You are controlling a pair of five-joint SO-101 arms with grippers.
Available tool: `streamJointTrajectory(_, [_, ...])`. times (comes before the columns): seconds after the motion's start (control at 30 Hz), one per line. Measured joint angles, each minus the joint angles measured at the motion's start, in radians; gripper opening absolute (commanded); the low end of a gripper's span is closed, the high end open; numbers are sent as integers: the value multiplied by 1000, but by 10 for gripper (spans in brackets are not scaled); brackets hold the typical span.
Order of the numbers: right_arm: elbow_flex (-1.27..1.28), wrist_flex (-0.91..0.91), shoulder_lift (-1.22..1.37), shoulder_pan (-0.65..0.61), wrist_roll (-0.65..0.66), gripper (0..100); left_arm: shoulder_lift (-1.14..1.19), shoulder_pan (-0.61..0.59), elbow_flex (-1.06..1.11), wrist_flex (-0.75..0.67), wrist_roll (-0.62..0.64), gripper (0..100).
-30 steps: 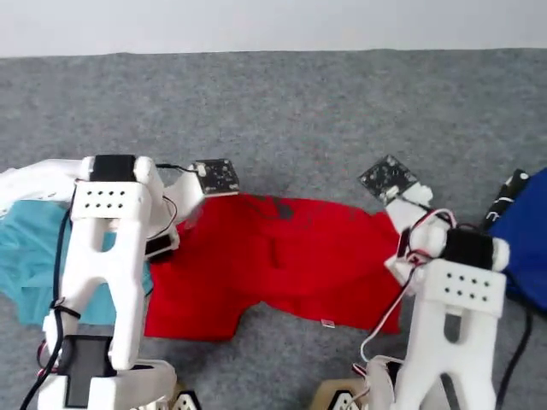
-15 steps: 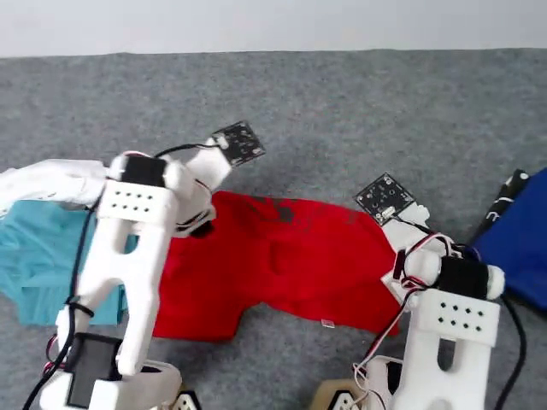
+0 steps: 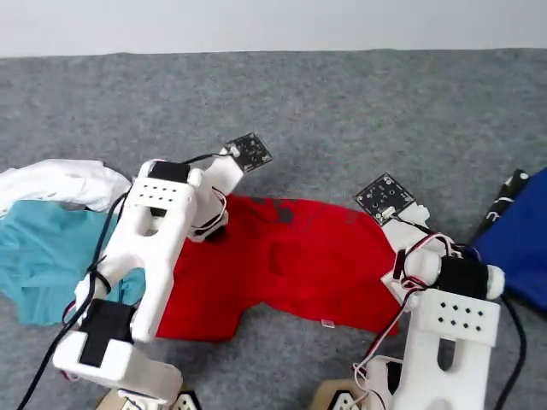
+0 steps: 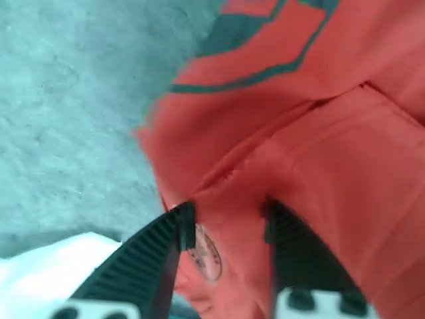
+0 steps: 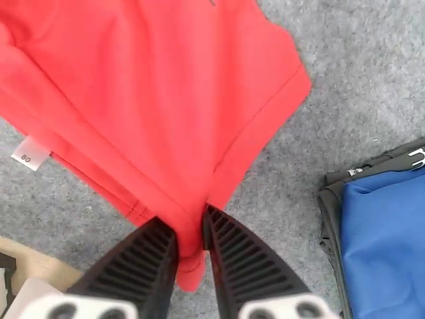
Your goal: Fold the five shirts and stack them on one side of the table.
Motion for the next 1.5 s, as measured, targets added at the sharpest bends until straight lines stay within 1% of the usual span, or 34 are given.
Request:
streamJointTrajectory(0.07, [0, 0, 0, 0, 0, 10, 0, 17, -32, 11, 3, 3])
streamJointTrajectory(0.2, [0, 0, 0, 0, 0, 10, 0, 48, -147, 109, 3, 2])
streamJointTrajectory(0.3, [0, 0, -8, 5, 0, 10, 0, 51, -270, 210, 3, 2])
streamJointTrajectory(0.43, [-35, 0, -81, 8, 0, 10, 0, 46, -483, 351, 6, 2])
streamJointTrajectory(0.53, [-101, 0, -158, 8, 0, 10, 0, 28, -689, 459, 6, 2])
streamJointTrajectory(0.6, [-157, 0, -203, 8, 0, 10, 0, 15, -844, 505, 6, 2])
streamJointTrajectory(0.7, [-247, -15, -255, 8, -28, 9, 0, -2, -1077, 516, 15, 2])
streamJointTrajectory(0.87, [-391, -84, -308, 25, -61, 9, 0, -8, -1488, 522, 68, 2])
streamJointTrajectory(1.07, [-548, -137, -324, 167, -66, 9, -2, -9, -1892, 522, 72, 2])
streamJointTrajectory(1.13, [-609, -137, -324, 216, -66, 9, -12, -9, -1952, 522, 72, 2])
streamJointTrajectory(1.3, [-724, -137, -325, 313, -66, 9, -129, -9, -1967, 522, 58, 2])
streamJointTrajectory(1.5, [-818, -107, -327, 373, -66, 9, -278, -11, -1979, 522, -86, 2])
